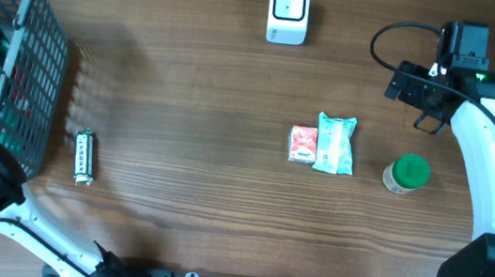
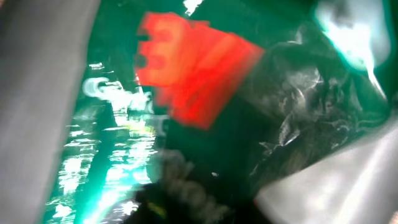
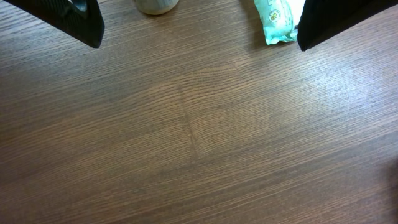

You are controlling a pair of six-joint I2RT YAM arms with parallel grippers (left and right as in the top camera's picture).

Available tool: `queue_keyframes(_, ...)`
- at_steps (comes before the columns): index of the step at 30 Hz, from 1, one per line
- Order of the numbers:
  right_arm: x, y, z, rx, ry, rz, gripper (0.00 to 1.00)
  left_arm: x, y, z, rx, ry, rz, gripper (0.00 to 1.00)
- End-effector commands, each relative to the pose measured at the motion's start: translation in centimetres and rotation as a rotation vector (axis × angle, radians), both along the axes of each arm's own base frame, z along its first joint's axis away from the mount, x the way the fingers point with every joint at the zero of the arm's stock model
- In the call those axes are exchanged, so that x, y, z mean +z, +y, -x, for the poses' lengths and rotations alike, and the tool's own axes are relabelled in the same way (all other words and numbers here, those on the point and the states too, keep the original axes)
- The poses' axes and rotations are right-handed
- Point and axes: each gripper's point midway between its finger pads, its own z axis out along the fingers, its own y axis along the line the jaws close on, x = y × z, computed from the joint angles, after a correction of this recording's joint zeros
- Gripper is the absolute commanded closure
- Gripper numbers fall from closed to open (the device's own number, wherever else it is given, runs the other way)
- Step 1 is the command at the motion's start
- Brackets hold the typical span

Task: Scan the item barcode
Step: 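Grasp the green 3M Comfort Grip Gloves bag with the left gripper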

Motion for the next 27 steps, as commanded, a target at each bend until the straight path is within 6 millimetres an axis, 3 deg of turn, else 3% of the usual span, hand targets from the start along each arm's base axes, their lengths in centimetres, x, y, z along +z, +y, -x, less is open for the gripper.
queue_keyframes(1,0.6,-0.3,-0.2,0.0,-0.017,0.02,0.0,1.1,-0.8,-0.6,-0.018,-0.058,0.037,0.57)
queue_keyframes(10,0.6,-0.3,-0.2,0.0,-0.017,0.02,0.0,-4.5,-2.2,0.4,-0.019,0.025,0.136,0.41)
queue_keyframes(14,0.6,-0.3,-0.2,0.0,-0.017,0.02,0.0,-5.8,-2.3,0.7,-0.017,0.048,0.152,0.37)
queue_keyframes(16,0.6,-0.3,-0.2,0.0,-0.017,0.02,0.0,-6.3,-1.8,1.2,-0.004,0.083,0.126,0.49)
queue_keyframes(18,0.6,-0.3,-0.2,0.0,-0.017,0.02,0.0,-6.7,-0.9,2.1,0.018,0.134,0.076,0.89)
queue_keyframes(19,0.6,-0.3,-0.2,0.0,-0.017,0.02,0.0,-6.8,-0.6,2.4,0.026,0.152,0.058,0.93)
queue_keyframes(21,0.6,-0.3,-0.2,0.0,-0.017,0.02,0.0,-7.0,-0.5,2.5,0.028,0.158,0.056,0.91)
queue_keyframes(27,0.6,-0.3,-0.2,0.0,-0.017,0.02,0.0,-8.5,-0.9,2.7,0.049,0.18,0.084,0.69)
